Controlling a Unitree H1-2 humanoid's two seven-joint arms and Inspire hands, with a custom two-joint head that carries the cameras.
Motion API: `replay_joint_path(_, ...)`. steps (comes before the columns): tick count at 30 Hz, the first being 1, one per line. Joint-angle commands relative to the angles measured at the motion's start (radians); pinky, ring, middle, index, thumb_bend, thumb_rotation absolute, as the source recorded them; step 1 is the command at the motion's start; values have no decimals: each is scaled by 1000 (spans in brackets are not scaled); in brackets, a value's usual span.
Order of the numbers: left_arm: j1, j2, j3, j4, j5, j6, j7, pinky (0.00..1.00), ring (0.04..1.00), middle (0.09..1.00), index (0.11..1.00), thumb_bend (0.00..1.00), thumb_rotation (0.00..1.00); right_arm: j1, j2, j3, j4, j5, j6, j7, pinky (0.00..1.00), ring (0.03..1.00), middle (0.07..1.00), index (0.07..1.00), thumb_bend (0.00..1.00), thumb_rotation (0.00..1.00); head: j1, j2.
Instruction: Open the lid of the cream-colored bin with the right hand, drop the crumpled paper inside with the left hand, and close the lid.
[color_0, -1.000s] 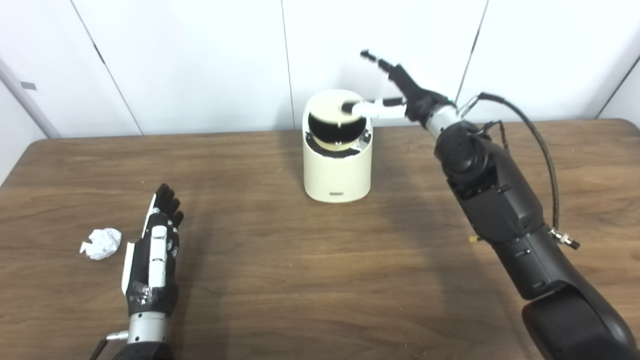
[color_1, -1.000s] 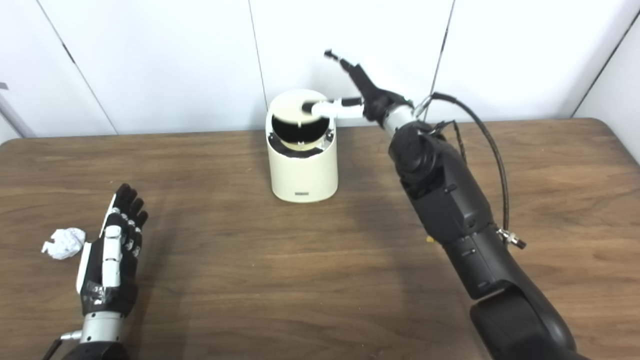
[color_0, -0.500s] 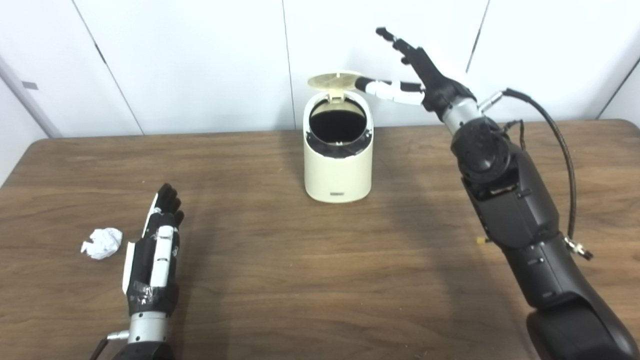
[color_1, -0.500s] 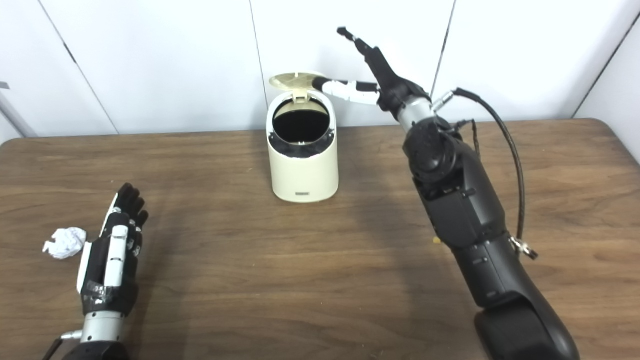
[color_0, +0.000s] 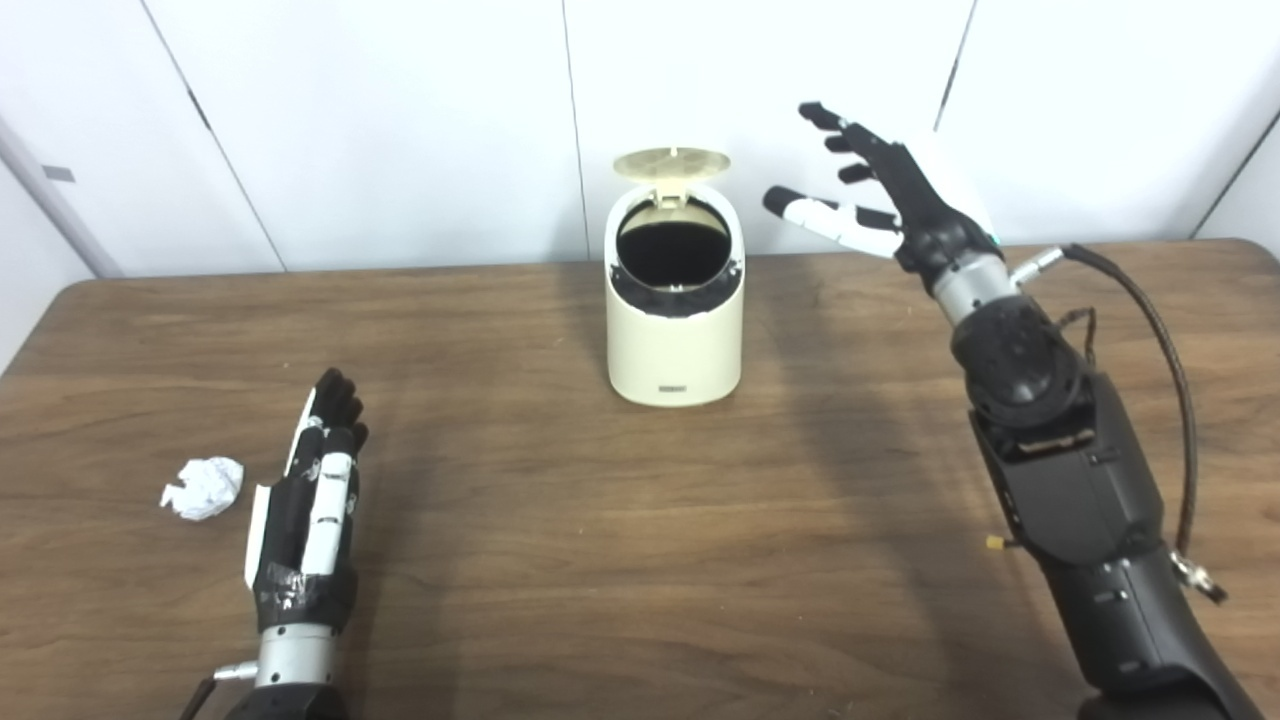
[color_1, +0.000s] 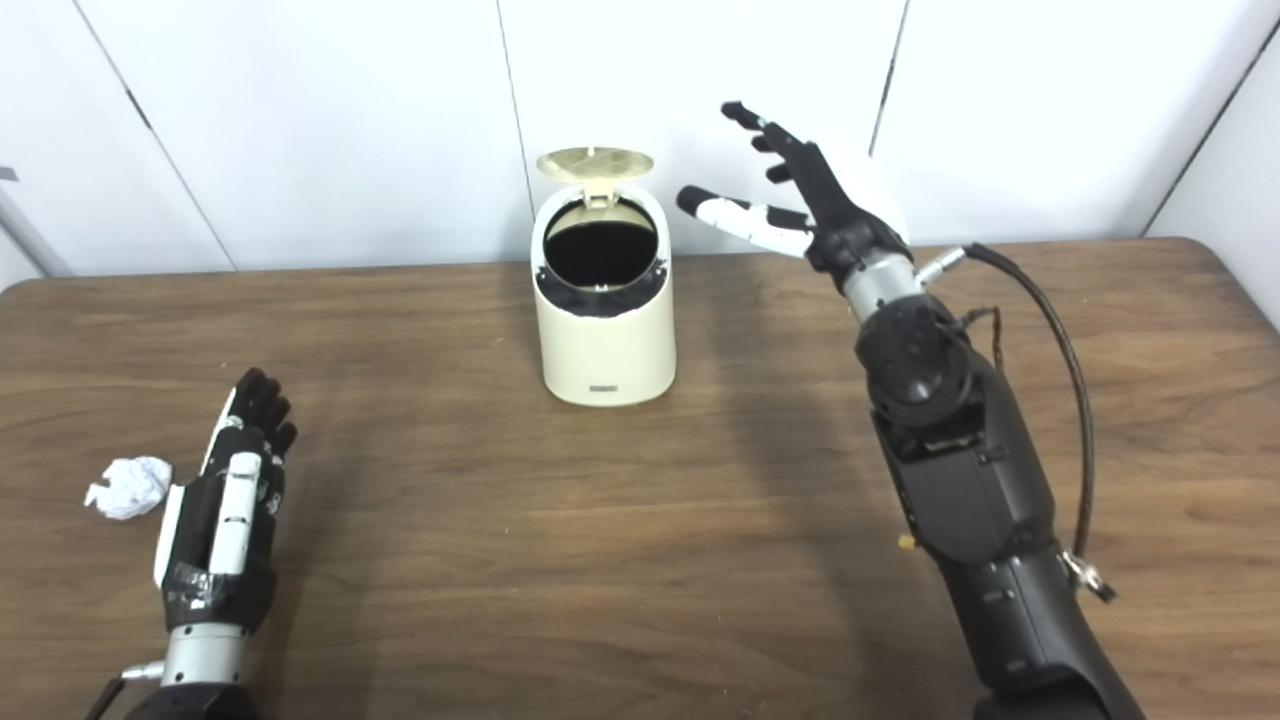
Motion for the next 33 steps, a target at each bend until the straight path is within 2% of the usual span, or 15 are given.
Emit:
replay_joint_path(1,34,-19,-11,75,7,-11,5,1000,982,971,971,370,700,-23,0,-33,-42,28,16,-15,805,868,898,878,557,781,0,1)
replay_joint_path(2,34,-19,-11,74,2,-10,3,1000,982,970,971,368,701,-13,-1,-40,-48,36,19,-14,803,866,896,878,556,791,-3,3)
replay_joint_path(6,31,-16,-10,75,-10,-12,-4,1000,987,977,973,370,697,27,-9,-72,-51,86,-11,-18,822,870,887,877,525,930,1,3)
replay_joint_path(9,30,-14,-10,73,-10,-8,-3,1000,992,978,973,384,685,60,-13,-95,-52,124,-31,-23,864,907,928,893,513,990,2,2)
replay_joint_path(15,34,-12,-13,62,-1,8,0,1000,996,981,975,362,676,130,-4,-146,-81,207,-5,-17,875,921,927,895,517,1000,24,3)
replay_joint_path(22,25,-10,-11,69,-20,3,-9,1000,992,981,973,358,679,227,1,-170,-80,263,-42,-28,915,928,930,900,516,1000,13,4)
replay_joint_path(28,24,-7,-8,67,-26,10,-11,1000,995,983,973,382,665,276,12,-197,-75,329,-61,-35,948,943,943,924,468,1000,8,11)
replay_joint_path(33,21,-7,-8,72,-26,9,-12,1000,993,981,973,374,676,292,12,-218,-46,396,-70,-29,993,971,961,950,502,1000,3,10)
